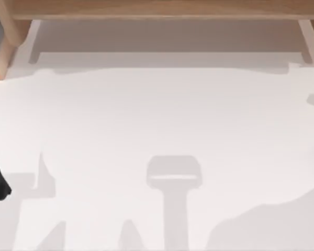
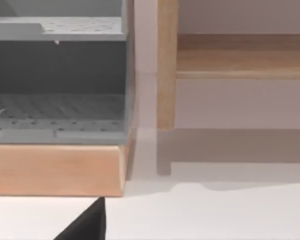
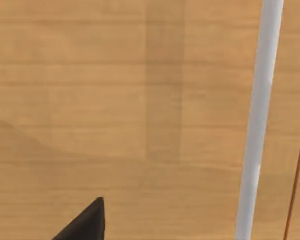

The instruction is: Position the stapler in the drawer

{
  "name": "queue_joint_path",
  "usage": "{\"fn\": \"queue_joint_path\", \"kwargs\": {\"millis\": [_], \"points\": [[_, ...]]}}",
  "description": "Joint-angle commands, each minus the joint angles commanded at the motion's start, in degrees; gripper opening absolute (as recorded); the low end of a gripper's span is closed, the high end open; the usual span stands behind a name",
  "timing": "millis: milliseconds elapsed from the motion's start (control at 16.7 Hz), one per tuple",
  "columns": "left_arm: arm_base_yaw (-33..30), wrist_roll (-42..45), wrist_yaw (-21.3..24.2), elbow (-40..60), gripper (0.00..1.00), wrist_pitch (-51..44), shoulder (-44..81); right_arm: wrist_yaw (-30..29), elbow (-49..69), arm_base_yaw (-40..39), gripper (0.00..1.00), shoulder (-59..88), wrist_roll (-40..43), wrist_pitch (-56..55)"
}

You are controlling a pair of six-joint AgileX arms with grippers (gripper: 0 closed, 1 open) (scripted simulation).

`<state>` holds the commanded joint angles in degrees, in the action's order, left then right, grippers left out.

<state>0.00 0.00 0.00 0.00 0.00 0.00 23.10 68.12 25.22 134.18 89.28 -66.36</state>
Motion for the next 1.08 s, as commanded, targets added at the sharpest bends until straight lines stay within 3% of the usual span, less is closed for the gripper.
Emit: {"fn": "queue_joint_path", "kwargs": {"millis": [300,1080], "points": [[0.00,0.00,0.00,0.00,1.00,0.00,0.00,-0.27,1.45,-0.26,1.00,0.66,0.01,0.79],[0.00,0.00,0.00,0.00,1.00,0.00,0.00,-0.27,1.45,-0.26,0.02,0.66,0.01,0.79]]}}
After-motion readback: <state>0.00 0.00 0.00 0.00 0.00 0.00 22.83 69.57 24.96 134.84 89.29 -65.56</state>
